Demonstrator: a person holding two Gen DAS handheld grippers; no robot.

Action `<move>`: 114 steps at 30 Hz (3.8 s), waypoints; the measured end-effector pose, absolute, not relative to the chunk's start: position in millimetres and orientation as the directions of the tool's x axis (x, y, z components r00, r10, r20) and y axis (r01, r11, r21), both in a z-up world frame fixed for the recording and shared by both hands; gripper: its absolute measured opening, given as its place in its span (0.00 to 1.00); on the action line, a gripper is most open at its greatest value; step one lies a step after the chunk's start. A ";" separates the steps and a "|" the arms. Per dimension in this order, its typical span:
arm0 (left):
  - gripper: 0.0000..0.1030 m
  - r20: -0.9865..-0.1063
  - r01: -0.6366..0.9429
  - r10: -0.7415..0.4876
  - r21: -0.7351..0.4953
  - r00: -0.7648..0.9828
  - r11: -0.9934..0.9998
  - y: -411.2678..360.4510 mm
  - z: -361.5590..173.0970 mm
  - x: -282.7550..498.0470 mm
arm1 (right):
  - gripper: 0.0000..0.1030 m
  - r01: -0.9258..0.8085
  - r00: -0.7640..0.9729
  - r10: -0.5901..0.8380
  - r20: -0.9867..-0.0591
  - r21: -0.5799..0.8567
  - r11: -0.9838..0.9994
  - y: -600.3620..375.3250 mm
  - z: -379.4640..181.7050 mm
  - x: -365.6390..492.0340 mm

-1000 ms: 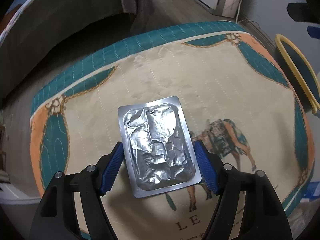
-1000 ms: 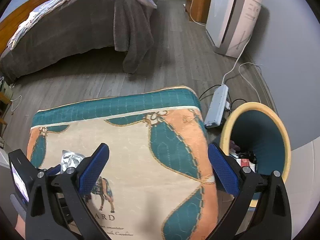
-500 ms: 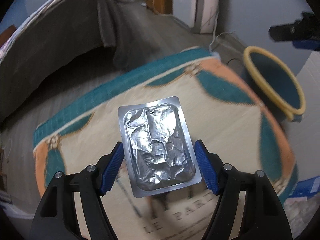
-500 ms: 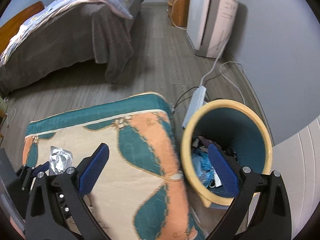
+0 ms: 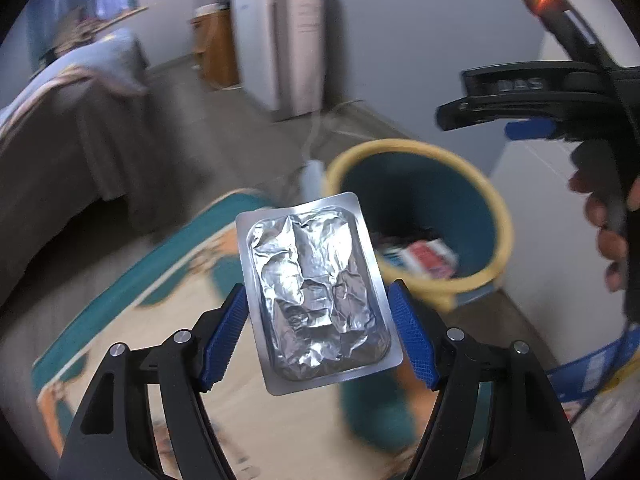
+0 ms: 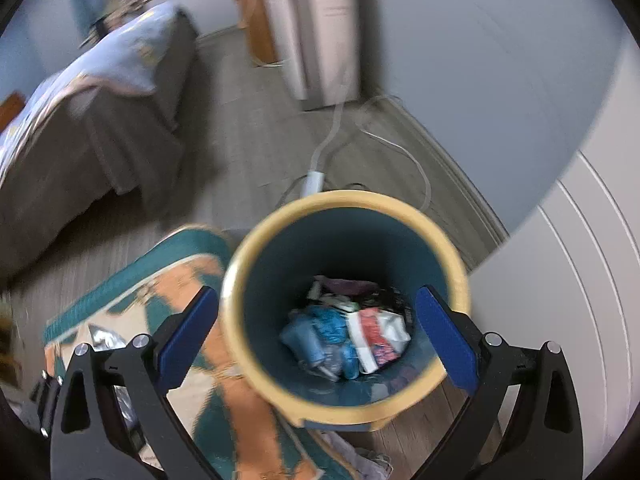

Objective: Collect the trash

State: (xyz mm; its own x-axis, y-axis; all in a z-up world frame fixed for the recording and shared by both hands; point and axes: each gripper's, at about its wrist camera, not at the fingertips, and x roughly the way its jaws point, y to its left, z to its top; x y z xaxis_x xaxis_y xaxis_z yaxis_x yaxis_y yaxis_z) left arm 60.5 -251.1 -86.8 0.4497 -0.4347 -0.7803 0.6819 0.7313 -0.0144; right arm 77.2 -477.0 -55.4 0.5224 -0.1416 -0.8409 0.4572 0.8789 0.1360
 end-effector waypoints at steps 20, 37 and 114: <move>0.91 -0.746 0.721 -0.431 0.094 0.508 0.687 -322.0 -82.6 69.2 | 0.94 0.539 0.518 -0.220 -0.827 0.116 0.835 -517.0 -48.1 45.1; 0.95 -0.650 0.606 -0.451 0.018 0.611 0.796 -232.1 -2.4 17.9 | 0.94 0.510 0.550 -0.276 -0.788 0.055 0.858 -455.0 -23.3 -29.7; 0.95 -0.690 0.614 -0.410 0.062 0.596 0.787 -227.8 -22.8 23.3 | 0.94 0.498 0.514 -0.331 -0.792 -0.039 0.866 -420.8 -38.8 -33.9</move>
